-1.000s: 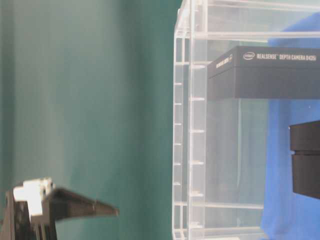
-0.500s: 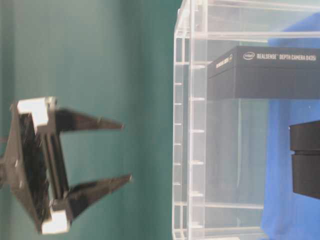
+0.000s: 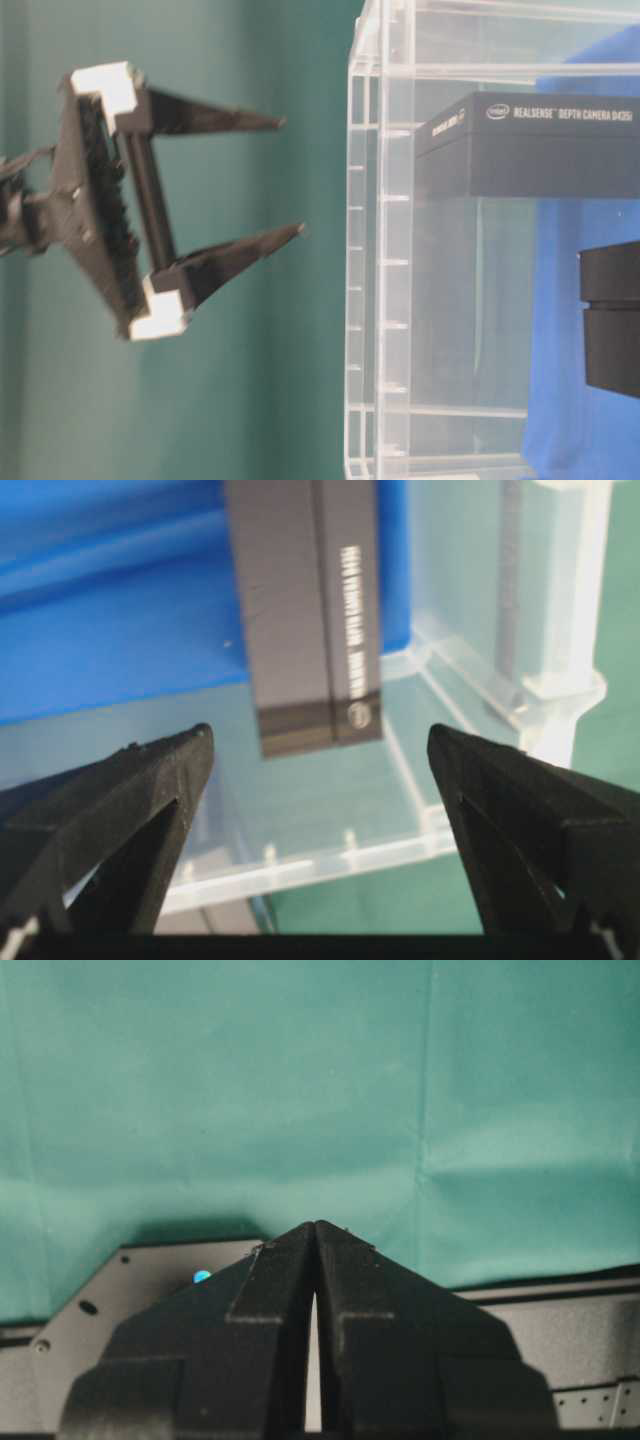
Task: Take the box out of the case with the left arm.
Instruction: 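Swing the open left gripper over the right black box in the case, then lower the left gripper around the right box and close it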
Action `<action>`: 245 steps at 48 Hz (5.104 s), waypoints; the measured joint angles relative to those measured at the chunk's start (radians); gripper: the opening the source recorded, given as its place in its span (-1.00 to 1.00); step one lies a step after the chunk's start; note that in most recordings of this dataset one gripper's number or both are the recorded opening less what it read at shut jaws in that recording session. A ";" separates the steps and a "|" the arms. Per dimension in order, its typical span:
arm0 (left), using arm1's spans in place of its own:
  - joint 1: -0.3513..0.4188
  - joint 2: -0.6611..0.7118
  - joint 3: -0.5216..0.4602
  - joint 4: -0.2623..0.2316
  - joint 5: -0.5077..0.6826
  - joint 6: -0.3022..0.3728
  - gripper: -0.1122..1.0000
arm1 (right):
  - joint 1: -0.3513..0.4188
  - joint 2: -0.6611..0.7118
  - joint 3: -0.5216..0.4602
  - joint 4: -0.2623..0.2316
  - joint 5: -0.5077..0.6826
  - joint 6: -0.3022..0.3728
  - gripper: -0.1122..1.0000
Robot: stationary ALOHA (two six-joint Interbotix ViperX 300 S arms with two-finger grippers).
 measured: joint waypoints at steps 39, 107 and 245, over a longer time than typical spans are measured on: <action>-0.008 0.089 -0.087 0.000 0.029 0.037 0.78 | 0.000 -0.002 0.002 0.000 0.000 0.000 -0.78; -0.005 0.089 -0.087 -0.002 0.032 0.035 0.78 | 0.000 -0.002 0.002 0.000 0.000 0.000 -0.78; 0.031 0.071 0.232 0.008 -0.264 -0.005 0.66 | 0.000 -0.002 0.008 0.000 0.000 0.000 -0.78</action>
